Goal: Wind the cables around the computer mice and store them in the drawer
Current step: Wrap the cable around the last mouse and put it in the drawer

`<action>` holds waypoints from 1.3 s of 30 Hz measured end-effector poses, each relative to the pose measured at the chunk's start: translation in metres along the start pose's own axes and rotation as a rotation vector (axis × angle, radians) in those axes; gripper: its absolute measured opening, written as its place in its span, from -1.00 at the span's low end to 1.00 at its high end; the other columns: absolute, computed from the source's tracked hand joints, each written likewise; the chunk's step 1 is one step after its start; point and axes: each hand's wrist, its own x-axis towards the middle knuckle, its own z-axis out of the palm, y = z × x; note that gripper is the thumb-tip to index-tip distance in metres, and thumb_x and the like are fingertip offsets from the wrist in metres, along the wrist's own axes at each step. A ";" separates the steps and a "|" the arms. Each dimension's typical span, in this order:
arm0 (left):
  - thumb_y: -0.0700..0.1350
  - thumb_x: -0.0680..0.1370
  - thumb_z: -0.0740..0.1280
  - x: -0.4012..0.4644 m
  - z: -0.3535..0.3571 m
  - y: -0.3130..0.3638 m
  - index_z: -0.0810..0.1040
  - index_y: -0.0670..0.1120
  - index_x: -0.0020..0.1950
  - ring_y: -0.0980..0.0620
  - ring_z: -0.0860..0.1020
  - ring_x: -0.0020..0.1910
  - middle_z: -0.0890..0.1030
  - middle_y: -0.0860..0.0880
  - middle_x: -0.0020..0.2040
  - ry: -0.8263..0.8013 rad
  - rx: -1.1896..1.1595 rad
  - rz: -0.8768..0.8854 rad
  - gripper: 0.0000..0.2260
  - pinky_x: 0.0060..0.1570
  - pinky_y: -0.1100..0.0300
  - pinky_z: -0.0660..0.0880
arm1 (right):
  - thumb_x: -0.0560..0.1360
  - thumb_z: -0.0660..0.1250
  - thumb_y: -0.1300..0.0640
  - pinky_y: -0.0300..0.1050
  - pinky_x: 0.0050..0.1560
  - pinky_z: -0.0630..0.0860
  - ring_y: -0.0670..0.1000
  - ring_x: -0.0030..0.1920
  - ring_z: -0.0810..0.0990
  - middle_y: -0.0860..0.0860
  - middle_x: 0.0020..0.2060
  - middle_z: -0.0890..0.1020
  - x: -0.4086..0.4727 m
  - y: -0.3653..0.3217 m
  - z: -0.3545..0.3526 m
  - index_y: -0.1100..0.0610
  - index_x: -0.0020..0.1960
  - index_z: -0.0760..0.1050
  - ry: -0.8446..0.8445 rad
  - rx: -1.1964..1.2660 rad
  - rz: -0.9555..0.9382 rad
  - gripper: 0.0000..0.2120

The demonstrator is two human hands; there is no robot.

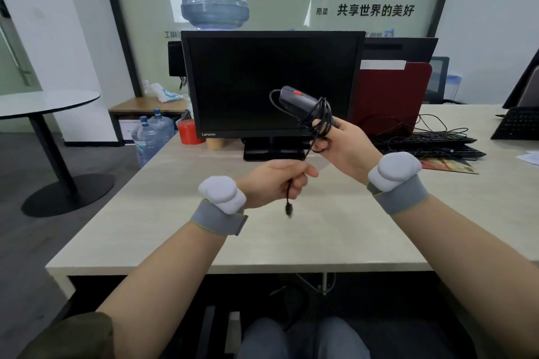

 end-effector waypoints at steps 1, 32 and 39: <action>-0.12 0.65 0.03 -0.004 -0.005 -0.001 0.50 -0.09 -0.11 0.17 0.34 -0.49 0.39 0.14 -0.48 -0.002 -0.018 -0.002 -0.71 -0.35 0.33 0.29 | 0.54 0.20 0.31 -0.27 -0.35 0.37 -0.13 -0.52 0.31 -0.07 -0.46 0.39 -0.002 -0.001 0.001 0.16 -0.10 0.47 -0.017 0.040 0.005 -0.88; -0.30 0.54 0.17 -0.267 -0.085 -0.070 0.58 -0.21 -0.15 0.12 0.55 -0.46 0.60 -0.02 -0.44 0.418 0.368 -0.793 -0.80 -0.38 0.34 0.55 | 0.35 0.50 0.19 -0.29 -0.32 0.56 0.07 -0.21 0.58 0.13 0.09 0.59 -0.104 0.179 0.182 -0.03 0.08 0.32 -0.980 -0.808 0.322 -0.55; -0.34 0.58 0.16 -0.274 -0.087 -0.113 0.56 -0.17 -0.16 0.18 0.59 -0.43 0.60 -0.01 -0.40 0.202 0.342 -0.928 -0.77 -0.32 0.34 0.58 | 0.37 0.48 0.19 -0.34 -0.41 0.49 -0.09 -0.38 0.55 0.02 -0.06 0.57 -0.116 0.203 0.177 0.04 0.15 0.28 -1.150 -0.846 0.463 -0.51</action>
